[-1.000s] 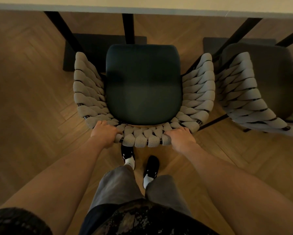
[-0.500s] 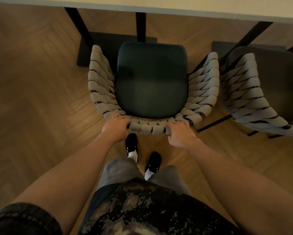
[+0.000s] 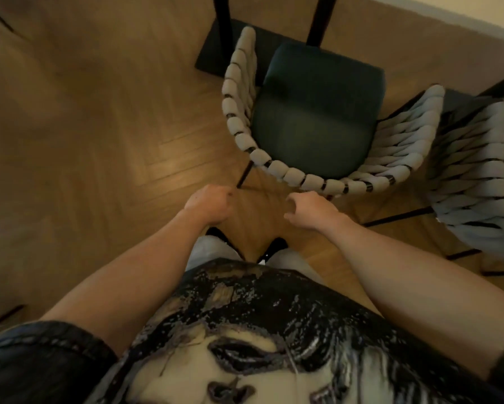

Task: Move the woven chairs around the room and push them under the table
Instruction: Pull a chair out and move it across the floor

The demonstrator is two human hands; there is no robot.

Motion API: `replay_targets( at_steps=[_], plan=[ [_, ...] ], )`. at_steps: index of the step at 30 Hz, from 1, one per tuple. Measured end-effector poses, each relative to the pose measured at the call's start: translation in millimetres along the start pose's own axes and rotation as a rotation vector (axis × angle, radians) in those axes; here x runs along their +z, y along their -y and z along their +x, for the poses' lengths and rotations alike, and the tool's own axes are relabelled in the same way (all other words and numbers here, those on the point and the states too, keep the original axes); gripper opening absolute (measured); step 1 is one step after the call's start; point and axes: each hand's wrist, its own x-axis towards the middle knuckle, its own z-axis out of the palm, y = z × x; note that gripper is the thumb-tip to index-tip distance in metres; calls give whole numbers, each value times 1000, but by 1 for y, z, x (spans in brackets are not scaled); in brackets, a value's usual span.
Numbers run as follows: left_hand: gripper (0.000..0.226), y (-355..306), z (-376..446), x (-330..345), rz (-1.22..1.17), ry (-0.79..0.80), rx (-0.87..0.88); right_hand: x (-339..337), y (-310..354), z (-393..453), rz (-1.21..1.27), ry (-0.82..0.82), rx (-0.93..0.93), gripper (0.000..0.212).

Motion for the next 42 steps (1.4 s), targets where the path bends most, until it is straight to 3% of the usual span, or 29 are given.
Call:
replay_targets(
  at_steps=[10,20,31,42],
  plan=[
    [42,158,-119,52,-283,80,-299,33,165,20,-257,282,-172,50],
    [36,322,-250,137,-687,34,-533,111,363,32,-526,406,-394,37],
    [36,418,-343,211,-1074,-81,-858,181,580,48,-871,535,-675,40],
    [39,509,-403,230,-1425,-293,-1163,266,802,51,-1324,610,-948,31]
  ],
)
